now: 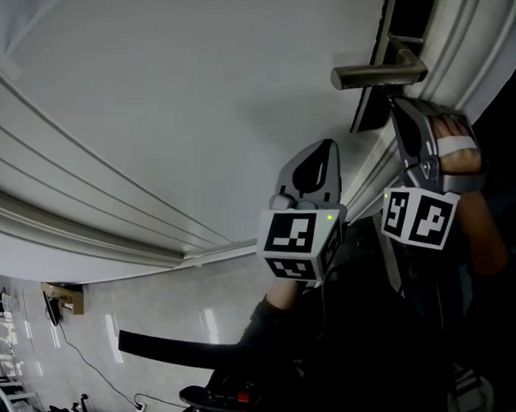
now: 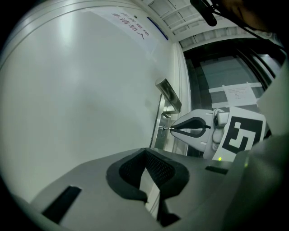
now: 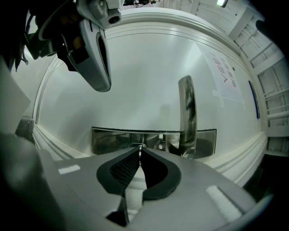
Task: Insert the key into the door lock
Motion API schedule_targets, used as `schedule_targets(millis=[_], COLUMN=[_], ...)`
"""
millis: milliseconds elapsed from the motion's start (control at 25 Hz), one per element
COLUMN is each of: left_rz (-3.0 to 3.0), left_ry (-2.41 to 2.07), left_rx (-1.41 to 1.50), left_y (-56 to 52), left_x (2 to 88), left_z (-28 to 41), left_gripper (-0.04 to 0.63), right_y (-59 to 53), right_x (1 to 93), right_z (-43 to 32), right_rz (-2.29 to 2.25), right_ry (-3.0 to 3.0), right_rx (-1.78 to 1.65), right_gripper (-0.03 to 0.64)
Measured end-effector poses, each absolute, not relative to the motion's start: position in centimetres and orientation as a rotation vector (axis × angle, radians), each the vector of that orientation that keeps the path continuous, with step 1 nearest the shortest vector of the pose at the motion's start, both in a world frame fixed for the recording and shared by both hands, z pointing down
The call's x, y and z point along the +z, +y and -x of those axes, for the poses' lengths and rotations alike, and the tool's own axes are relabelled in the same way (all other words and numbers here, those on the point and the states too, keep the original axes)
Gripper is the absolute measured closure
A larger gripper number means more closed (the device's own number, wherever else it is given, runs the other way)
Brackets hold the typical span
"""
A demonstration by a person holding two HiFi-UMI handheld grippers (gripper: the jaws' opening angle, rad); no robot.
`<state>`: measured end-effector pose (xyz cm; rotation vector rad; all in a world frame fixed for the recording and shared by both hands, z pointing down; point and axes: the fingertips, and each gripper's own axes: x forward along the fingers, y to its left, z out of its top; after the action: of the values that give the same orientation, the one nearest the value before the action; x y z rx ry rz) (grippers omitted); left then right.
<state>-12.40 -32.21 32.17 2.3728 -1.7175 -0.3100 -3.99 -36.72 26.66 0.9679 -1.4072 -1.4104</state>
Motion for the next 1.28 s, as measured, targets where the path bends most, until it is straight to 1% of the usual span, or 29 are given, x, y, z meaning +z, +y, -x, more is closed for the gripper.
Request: schedule_targets(millis=[1280], left_rz=[-2.356], left_ry=[-1.686], left_rx=[-0.306], left_y=[-31.74], left_x=[32.61], left_z=[12.48], left_gripper=[0.595], right_y=[-36.58], right_x=[26.19], right_z=[4.04], right_rz=[-0.975], right_ry=[-1.393], right_rx=[-1.414], right_gripper=[0.603])
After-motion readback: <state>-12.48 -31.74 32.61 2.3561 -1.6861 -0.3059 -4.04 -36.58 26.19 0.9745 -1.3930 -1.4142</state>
